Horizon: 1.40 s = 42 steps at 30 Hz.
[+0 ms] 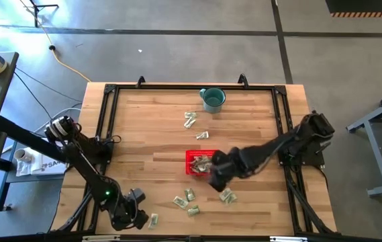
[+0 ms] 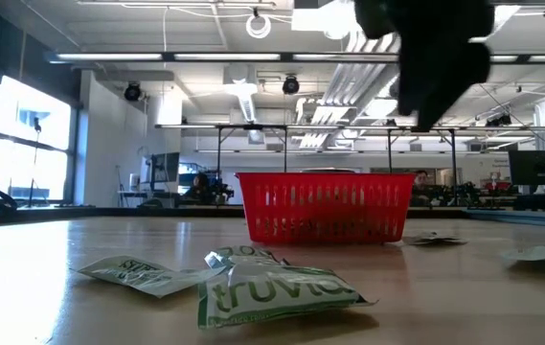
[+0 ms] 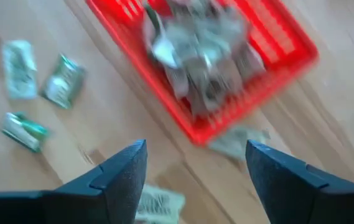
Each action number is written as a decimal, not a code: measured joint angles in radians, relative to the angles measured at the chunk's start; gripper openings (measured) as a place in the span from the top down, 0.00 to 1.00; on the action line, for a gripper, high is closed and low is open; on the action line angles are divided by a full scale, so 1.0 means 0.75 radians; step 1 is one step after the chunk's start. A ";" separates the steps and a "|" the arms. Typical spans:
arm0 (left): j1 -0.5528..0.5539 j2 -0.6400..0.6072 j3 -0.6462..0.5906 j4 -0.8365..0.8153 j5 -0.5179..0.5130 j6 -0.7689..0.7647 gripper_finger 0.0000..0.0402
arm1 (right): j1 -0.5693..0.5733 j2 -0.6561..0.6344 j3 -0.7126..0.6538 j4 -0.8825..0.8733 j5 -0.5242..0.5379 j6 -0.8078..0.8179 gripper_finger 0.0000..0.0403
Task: Pick and place Stevia / Truvia into bins
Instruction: Put the green stevia packet into the red bin
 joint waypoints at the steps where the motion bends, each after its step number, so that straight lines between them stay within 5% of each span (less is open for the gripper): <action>1: 0.003 0.014 0.006 -0.015 0.022 -0.029 0.38 | 0.034 0.000 0.000 -0.037 0.028 0.046 0.35; 7: 0.077 0.168 0.207 -0.168 0.075 -0.076 0.38 | 0.192 0.000 0.000 -0.285 0.115 0.251 0.35; 14: 0.166 0.347 0.524 -0.636 0.149 -0.145 0.38 | 0.280 0.000 0.000 -0.385 0.235 0.356 0.34; 32: 0.180 0.594 0.790 -0.745 0.269 -0.266 0.40 | 0.318 -0.001 0.000 -0.493 0.348 0.247 0.34; 36: 0.186 0.597 0.791 -0.858 0.287 -0.257 0.51 | 0.324 -0.001 0.000 -0.500 0.349 0.242 0.34; 42: 0.211 0.598 0.787 -1.071 0.259 -0.144 0.82 | 0.354 -0.001 0.000 -0.532 0.365 0.280 0.34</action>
